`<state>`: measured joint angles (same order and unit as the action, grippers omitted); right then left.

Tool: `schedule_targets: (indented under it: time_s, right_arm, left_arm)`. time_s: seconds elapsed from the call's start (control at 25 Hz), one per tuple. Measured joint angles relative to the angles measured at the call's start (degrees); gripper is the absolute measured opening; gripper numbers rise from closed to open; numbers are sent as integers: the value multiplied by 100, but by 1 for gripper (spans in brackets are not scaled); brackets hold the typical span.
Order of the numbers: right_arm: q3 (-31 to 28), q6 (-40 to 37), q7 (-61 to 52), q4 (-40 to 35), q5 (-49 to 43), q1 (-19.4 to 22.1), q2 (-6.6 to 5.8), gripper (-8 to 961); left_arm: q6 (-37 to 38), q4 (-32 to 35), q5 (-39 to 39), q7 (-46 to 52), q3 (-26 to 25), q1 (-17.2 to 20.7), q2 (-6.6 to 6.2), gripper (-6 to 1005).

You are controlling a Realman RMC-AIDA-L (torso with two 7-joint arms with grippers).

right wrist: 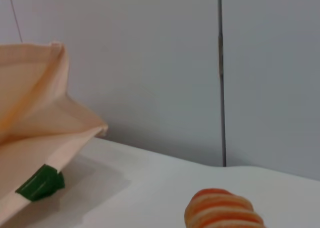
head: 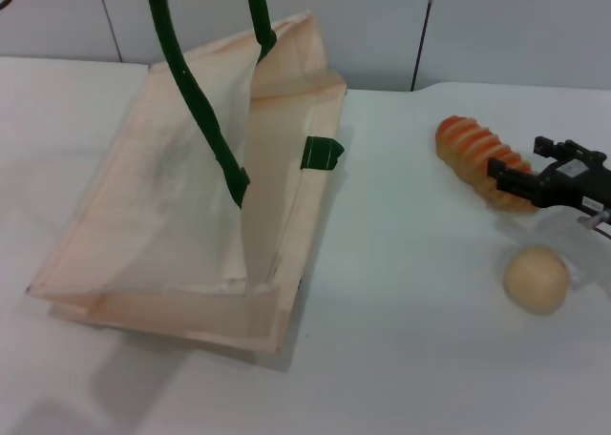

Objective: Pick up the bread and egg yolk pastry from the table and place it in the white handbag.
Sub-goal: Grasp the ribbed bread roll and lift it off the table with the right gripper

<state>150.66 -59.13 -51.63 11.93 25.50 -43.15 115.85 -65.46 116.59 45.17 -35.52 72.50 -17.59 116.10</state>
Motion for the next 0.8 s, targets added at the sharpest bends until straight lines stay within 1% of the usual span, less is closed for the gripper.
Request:
schedule_targets:
  time_s: [0.24,0.28,0.48,0.8]
  right_arm:
    - [21,419,-87,-44,-278,-98,9,878]
    - [22,586,-102,-95,-348,-128,13,877]
    - [24,939,-100,-250,-371,-153,14,875]
    - [24,1018,-86,-312,-374,-160,1,871]
  left_arm:
    - [-2,-14,0,-8,0,-30,3,108]
    - [-2,-14,0,-8,0,-32,3,108]
    - [-2,-14,0,-8,0,-34,6,108]
    - [-2,-14,0,-7,0,-34,9,108]
